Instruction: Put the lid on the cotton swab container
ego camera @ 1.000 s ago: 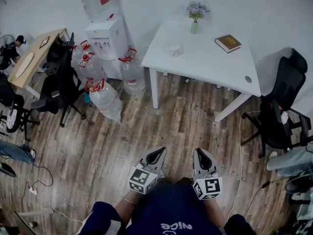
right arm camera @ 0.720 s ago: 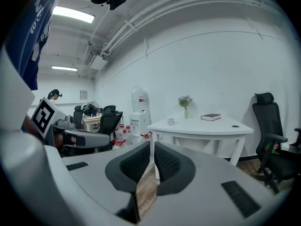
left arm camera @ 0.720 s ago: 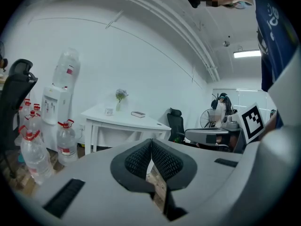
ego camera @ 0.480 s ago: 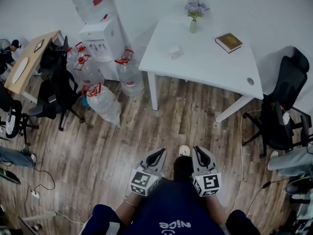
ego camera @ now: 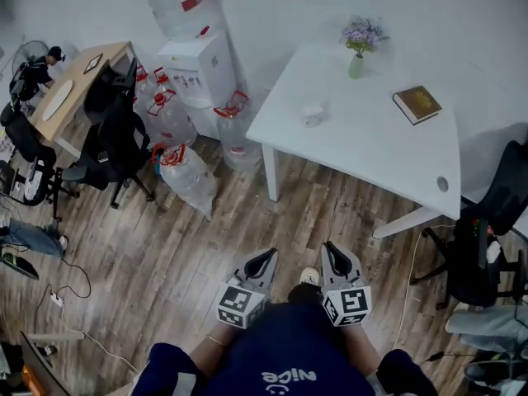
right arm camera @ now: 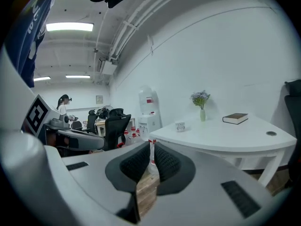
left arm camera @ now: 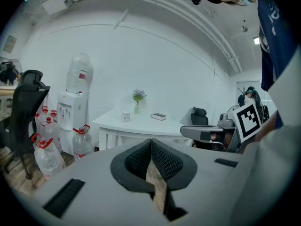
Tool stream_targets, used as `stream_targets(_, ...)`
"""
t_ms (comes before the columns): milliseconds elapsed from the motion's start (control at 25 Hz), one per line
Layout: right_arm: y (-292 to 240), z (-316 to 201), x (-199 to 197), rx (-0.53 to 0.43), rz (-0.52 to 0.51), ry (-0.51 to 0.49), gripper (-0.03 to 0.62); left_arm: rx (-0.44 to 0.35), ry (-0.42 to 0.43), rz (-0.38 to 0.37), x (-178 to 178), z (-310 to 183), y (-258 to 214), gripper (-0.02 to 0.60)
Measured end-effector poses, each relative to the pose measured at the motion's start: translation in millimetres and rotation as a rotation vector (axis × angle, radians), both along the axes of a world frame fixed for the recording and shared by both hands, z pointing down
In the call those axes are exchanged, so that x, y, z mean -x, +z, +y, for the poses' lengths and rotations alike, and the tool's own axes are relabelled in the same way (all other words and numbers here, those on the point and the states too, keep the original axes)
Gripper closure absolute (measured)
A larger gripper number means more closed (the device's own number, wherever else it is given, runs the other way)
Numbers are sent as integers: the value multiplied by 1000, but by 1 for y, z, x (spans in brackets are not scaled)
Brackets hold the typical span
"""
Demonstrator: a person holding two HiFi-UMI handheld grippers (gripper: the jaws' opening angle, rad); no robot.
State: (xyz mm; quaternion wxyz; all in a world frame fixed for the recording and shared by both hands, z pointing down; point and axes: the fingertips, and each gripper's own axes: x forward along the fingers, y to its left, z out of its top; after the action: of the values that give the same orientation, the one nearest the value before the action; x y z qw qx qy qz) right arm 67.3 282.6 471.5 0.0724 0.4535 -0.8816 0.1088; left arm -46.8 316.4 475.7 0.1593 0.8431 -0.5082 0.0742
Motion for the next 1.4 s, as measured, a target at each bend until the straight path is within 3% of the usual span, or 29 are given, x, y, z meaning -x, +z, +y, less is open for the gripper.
stream_targets(240,4,-61,-39,-20,43,-86,539,-6,-18,-34,-51,-51,4,561)
stream_targets(560,7,-113,-73,-18,51,-161,539,3,-64,-19,-89,-107,8,561)
stream_targets(920,22,-131,-76,45,54,-203,539,45,-85,12,-95,-144,16,561)
stream_targets(1120,26,-153,-77,50,50,-157,539,66,-62,32,-89,-174,28,561)
stream_targets(1400,33,-222,-73,79,58,-53,539,47,4,42,-68,-262,30,561)
